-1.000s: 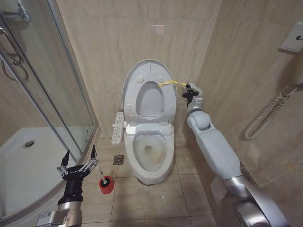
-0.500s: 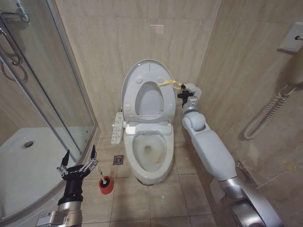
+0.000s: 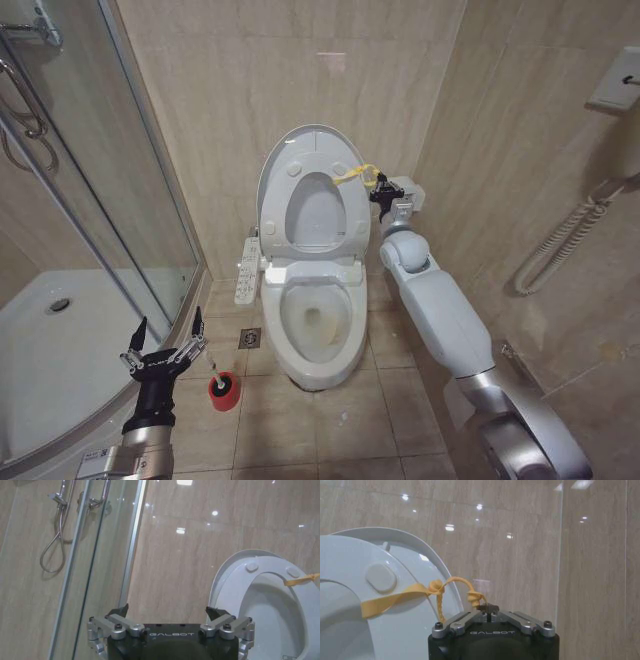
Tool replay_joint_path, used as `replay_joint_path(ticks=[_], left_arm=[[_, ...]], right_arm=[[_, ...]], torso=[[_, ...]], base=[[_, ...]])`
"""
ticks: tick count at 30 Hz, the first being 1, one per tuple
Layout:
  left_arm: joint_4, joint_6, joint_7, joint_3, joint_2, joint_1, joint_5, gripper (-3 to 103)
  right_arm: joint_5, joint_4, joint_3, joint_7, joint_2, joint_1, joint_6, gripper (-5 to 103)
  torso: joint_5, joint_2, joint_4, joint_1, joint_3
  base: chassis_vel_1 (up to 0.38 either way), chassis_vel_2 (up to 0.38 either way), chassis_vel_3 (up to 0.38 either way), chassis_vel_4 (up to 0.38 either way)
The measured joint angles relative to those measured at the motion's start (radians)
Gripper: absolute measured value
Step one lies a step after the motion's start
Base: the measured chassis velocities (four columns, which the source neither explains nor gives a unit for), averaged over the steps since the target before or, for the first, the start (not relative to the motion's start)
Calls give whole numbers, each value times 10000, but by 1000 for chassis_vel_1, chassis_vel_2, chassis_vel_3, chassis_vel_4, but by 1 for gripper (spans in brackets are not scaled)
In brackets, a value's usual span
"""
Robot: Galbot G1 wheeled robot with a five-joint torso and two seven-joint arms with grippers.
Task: Open the toilet lid, clean the toilet bowl with a toilet brush, close the toilet lid, and flush.
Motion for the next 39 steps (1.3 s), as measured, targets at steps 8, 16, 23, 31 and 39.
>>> replay_joint_path(ticks=[8,16,23,31,39], left_arm=[[0,0,0,0,0,0,0,100],[0,0,0,0,0,0,0,100],[0,0,0,0,0,0,0,100],[0,0,0,0,0,0,0,100],[0,0,-1,0,1,0,0,100]], right_arm=[[10,-228,-63,150,57,255,17,0],[-168,-942,-260,212,426,819,74,0],[-428,-1714,-444,356,926,1445,171,0],[-822,-2340,-534,479,1327,1778,354,0],[-476,-1454,-702,497,730,1407,202,0]], torso=[[0,0,-1,0,0],[1,0,-1,0,1],[-2,0,-3,0,0],[-1,0,-6,0,0],[0,0,6,0,0]], base=[[0,0,0,0],[0,0,0,0],[0,0,0,0],[0,0,0,0],[0,0,0,0]])
